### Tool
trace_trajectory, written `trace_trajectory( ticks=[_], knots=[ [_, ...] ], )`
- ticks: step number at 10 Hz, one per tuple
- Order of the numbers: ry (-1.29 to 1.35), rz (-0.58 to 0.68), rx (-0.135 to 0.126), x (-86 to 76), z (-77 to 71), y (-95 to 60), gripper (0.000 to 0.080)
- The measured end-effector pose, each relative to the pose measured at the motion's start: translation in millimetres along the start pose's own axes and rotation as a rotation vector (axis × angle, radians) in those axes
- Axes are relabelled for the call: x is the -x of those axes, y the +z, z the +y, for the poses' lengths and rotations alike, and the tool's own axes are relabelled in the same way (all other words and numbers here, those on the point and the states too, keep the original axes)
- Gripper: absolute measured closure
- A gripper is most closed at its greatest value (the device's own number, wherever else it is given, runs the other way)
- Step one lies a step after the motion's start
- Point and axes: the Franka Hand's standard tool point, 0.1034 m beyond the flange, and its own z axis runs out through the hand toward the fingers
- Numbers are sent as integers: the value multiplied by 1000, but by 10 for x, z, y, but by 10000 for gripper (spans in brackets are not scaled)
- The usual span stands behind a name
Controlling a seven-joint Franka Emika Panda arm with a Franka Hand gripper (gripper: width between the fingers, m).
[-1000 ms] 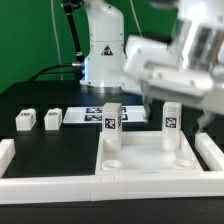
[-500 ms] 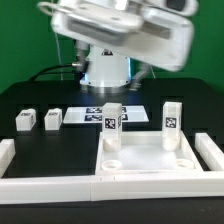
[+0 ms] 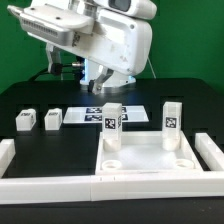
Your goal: Assemble square table
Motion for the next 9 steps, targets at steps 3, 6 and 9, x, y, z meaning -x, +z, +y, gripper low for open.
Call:
trace_trajectory(
  ticks=[3,6,9],
  knots=[
    [267,7,5,-75,-111,89,150],
    [563,57,-21,-466,-704,508,150],
    [825,117,-30,-472,-828,602,150]
  ],
)
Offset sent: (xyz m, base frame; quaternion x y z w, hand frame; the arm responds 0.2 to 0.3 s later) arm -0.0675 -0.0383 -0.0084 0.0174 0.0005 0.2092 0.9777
